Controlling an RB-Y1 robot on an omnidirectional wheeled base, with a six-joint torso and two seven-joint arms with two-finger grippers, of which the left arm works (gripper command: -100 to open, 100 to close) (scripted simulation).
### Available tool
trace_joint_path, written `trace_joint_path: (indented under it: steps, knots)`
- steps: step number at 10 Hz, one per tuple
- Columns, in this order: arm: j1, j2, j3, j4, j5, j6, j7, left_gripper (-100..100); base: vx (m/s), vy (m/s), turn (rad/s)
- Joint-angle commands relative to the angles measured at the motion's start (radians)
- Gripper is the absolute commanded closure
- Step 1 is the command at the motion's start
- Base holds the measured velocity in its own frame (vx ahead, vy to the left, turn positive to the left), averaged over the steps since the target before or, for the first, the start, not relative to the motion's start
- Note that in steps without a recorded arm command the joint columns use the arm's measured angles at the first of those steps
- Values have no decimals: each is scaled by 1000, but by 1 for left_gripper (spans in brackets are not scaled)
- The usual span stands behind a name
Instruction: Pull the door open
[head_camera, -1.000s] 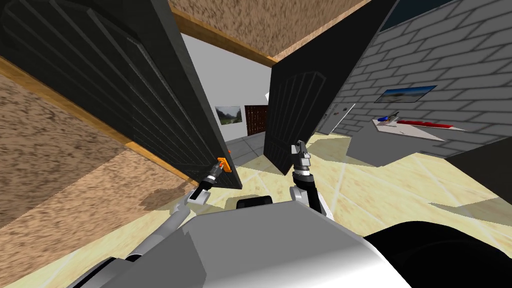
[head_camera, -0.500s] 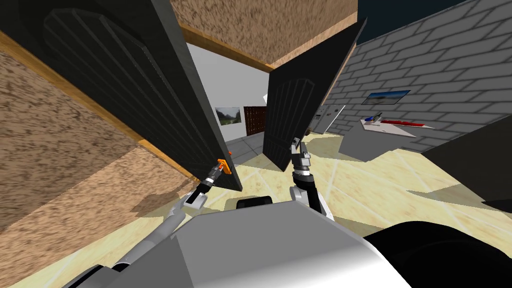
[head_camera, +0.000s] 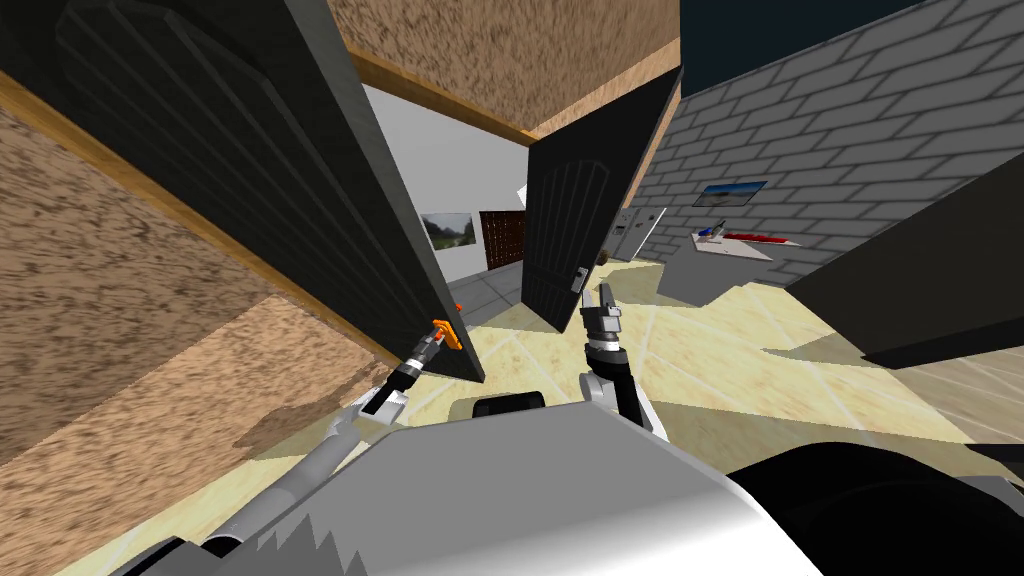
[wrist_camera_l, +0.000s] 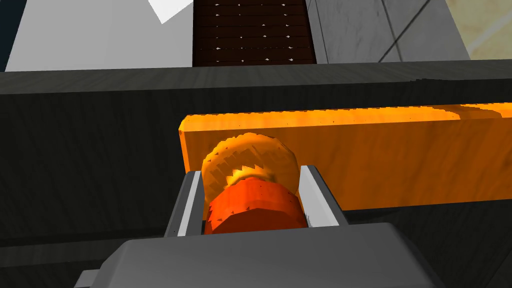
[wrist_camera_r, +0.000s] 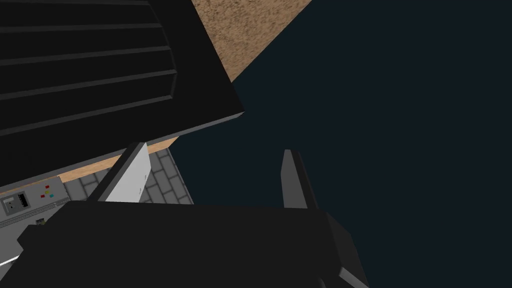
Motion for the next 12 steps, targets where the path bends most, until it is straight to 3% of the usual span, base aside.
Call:
trace_joint_path:
  steps: [1, 5, 6, 12]
  knots:
    - [14, 22, -9, -4, 3, -23, 10, 100, -162, 106, -95]
    - [27, 62, -32, -1, 6, -69, 34, 100, -166, 121, -112]
    - [24, 51, -36, -1, 3, -63, 31, 100, -82, 38, -26]
    - [46, 112, -72, 23, 8, -158, 64, 100, -151, 116, -131]
